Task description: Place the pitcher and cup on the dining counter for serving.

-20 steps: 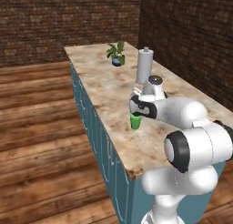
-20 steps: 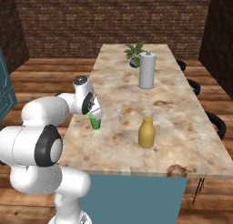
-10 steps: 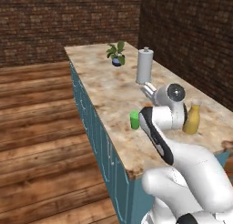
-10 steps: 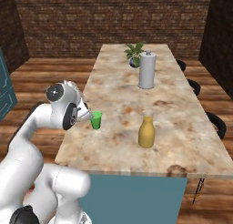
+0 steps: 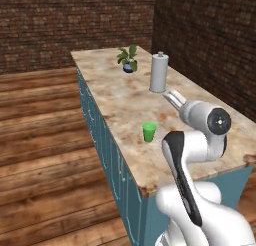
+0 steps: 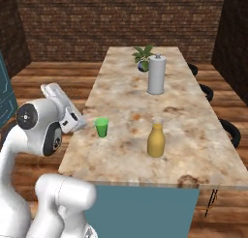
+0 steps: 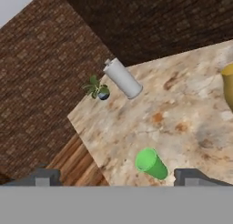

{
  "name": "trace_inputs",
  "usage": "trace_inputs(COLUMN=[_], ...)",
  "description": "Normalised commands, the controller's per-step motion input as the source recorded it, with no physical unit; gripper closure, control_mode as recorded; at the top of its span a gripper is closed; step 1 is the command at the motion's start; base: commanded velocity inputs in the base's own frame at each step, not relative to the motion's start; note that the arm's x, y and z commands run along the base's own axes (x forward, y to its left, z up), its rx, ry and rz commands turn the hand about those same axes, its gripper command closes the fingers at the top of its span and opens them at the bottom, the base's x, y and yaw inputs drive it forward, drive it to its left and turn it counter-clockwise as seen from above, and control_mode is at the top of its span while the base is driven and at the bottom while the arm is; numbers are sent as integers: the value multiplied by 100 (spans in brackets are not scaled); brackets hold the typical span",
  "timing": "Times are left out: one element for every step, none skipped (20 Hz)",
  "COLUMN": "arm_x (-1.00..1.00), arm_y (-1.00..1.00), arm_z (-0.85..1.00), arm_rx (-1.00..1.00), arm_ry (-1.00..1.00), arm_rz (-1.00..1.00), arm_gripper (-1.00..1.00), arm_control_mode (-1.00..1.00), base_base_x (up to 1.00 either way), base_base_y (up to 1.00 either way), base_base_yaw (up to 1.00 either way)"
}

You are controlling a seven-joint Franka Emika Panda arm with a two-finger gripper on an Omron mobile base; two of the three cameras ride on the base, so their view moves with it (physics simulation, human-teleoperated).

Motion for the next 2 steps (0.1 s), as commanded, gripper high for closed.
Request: trace_inputs(arm_x=[-100,-100], arm_y=[28,29], arm_z=[61,64], arm_rx=[-14,-15], arm_ry=[-21,-29], arm_rz=[9,7], arm_gripper=[-100,-100], arm_control_mode=[-100,-100], base_base_x=[0,0], base_base_y=[0,0], base_base_yaw=[0,0])
